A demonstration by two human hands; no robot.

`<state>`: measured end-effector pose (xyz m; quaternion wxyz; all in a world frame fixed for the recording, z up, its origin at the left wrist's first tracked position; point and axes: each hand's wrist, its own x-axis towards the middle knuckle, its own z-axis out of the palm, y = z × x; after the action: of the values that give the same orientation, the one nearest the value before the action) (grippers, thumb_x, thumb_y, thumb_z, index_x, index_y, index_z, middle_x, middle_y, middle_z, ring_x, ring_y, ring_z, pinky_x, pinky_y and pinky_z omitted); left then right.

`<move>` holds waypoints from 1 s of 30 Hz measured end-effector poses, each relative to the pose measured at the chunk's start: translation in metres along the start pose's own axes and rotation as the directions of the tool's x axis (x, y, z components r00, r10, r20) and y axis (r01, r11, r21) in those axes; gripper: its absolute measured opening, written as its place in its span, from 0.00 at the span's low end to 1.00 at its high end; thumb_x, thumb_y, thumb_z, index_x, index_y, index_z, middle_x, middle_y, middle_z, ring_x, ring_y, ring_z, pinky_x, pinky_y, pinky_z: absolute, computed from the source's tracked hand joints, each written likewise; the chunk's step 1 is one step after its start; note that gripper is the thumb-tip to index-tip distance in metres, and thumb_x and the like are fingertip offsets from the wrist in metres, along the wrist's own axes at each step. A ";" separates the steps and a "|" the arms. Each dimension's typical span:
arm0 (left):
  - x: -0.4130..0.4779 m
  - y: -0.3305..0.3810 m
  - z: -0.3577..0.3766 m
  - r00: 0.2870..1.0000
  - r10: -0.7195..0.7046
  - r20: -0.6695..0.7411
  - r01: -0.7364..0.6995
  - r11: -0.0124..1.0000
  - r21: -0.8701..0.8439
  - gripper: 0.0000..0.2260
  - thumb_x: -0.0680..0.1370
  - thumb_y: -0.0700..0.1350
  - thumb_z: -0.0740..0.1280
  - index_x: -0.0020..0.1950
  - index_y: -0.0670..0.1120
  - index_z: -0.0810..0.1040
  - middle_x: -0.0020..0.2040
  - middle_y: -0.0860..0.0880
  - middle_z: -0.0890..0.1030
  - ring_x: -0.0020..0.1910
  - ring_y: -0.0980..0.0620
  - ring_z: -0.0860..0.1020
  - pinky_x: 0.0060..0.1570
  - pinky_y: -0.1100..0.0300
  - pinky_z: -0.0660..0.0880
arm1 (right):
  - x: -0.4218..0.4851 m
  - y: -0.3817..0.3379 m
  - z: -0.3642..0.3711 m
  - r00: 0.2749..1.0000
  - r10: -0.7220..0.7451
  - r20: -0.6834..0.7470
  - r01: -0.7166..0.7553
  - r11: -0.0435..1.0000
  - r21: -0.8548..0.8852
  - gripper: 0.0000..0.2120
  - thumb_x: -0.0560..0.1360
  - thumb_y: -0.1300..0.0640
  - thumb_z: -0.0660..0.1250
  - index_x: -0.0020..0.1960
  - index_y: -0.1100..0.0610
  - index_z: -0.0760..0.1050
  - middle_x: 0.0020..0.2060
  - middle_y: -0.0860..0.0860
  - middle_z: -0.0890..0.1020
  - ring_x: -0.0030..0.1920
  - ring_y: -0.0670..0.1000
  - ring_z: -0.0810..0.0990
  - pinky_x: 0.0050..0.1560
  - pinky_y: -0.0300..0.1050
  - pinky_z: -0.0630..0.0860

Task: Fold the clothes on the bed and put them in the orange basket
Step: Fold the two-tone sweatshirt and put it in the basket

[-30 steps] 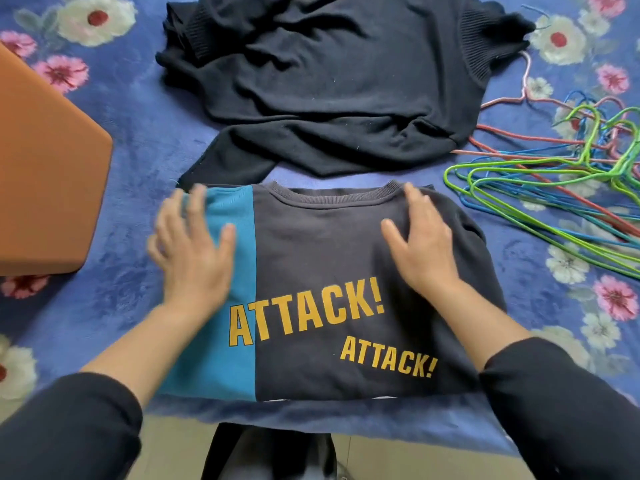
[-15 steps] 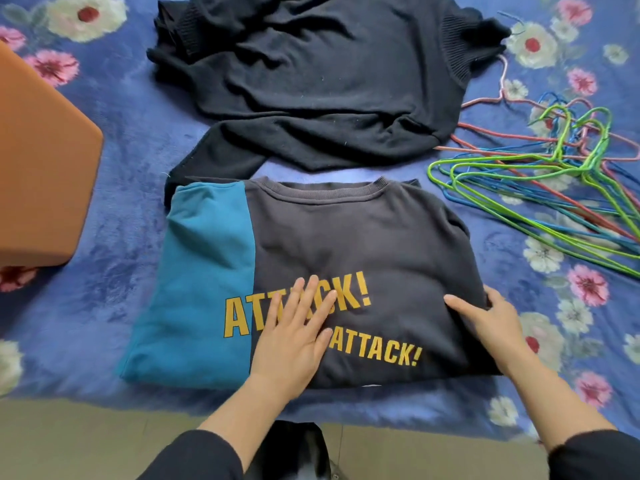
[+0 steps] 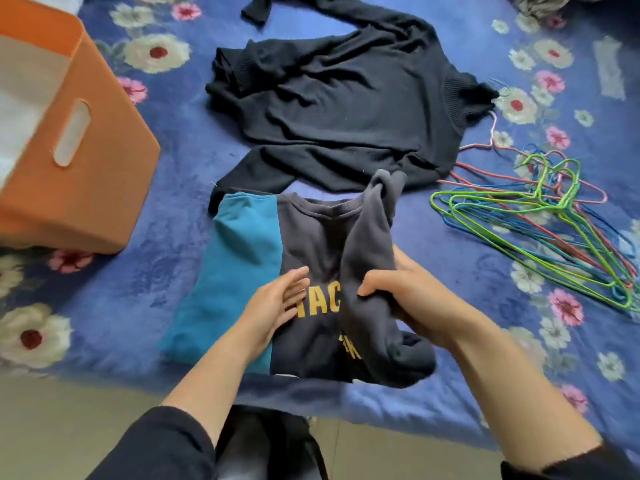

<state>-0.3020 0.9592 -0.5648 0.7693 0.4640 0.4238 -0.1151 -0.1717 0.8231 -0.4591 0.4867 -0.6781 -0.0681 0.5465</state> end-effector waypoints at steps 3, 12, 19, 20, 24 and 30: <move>-0.017 -0.001 -0.061 0.995 -0.093 -0.033 0.070 0.903 -0.424 0.23 0.82 0.59 0.50 0.63 0.49 0.78 0.61 0.42 0.80 0.57 0.46 0.79 0.56 0.50 0.74 | 0.025 0.008 0.071 0.985 -0.025 0.168 0.040 0.996 -0.083 0.38 0.74 0.61 0.68 0.71 0.33 0.53 0.45 0.49 0.83 0.40 0.45 0.79 0.42 0.41 0.77; -0.030 -0.023 -0.112 0.988 0.048 -0.147 0.012 0.925 0.380 0.29 0.67 0.53 0.78 0.65 0.54 0.73 0.59 0.57 0.81 0.60 0.55 0.78 0.63 0.51 0.73 | 0.043 0.073 0.101 0.974 -0.083 -0.209 0.006 0.938 -0.346 0.12 0.74 0.60 0.65 0.54 0.48 0.79 0.42 0.44 0.84 0.46 0.42 0.80 0.49 0.37 0.75; -0.030 -0.014 -0.134 0.922 0.312 -0.229 -0.180 0.869 0.460 0.16 0.68 0.45 0.74 0.55 0.49 0.78 0.51 0.53 0.84 0.53 0.51 0.81 0.55 0.53 0.76 | 0.066 0.075 0.057 0.802 -0.175 -0.571 -0.068 0.923 -0.379 0.23 0.71 0.51 0.73 0.62 0.54 0.69 0.55 0.51 0.73 0.51 0.49 0.74 0.52 0.41 0.71; -0.027 -0.023 -0.141 0.909 0.263 -0.322 -0.040 0.827 0.561 0.16 0.70 0.46 0.74 0.56 0.48 0.78 0.51 0.52 0.82 0.55 0.48 0.79 0.55 0.51 0.75 | 0.072 0.076 0.055 0.819 -0.133 -0.558 -0.125 0.908 -0.401 0.29 0.70 0.49 0.74 0.66 0.55 0.66 0.59 0.50 0.70 0.57 0.50 0.72 0.58 0.45 0.71; -0.025 -0.044 -0.134 0.819 0.197 -0.540 0.215 0.766 0.606 0.28 0.70 0.54 0.74 0.66 0.50 0.69 0.62 0.45 0.70 0.65 0.43 0.66 0.63 0.51 0.65 | 0.095 0.082 0.054 0.865 0.109 -0.490 -0.203 0.969 -0.142 0.33 0.69 0.50 0.76 0.67 0.56 0.65 0.57 0.47 0.74 0.56 0.47 0.76 0.53 0.41 0.70; -0.036 -0.026 -0.137 0.950 -0.022 -0.311 0.174 0.865 0.471 0.16 0.67 0.45 0.77 0.52 0.50 0.79 0.49 0.54 0.84 0.49 0.54 0.80 0.49 0.59 0.75 | 0.102 0.089 0.042 0.901 0.238 -0.364 -0.217 0.971 0.099 0.24 0.63 0.61 0.78 0.57 0.60 0.77 0.49 0.56 0.85 0.49 0.55 0.84 0.50 0.53 0.82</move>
<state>-0.4135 1.0489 -0.5824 0.5464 0.6342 0.5137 -0.1881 -0.2048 0.8659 -0.5902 0.4423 -0.7589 0.1206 0.4625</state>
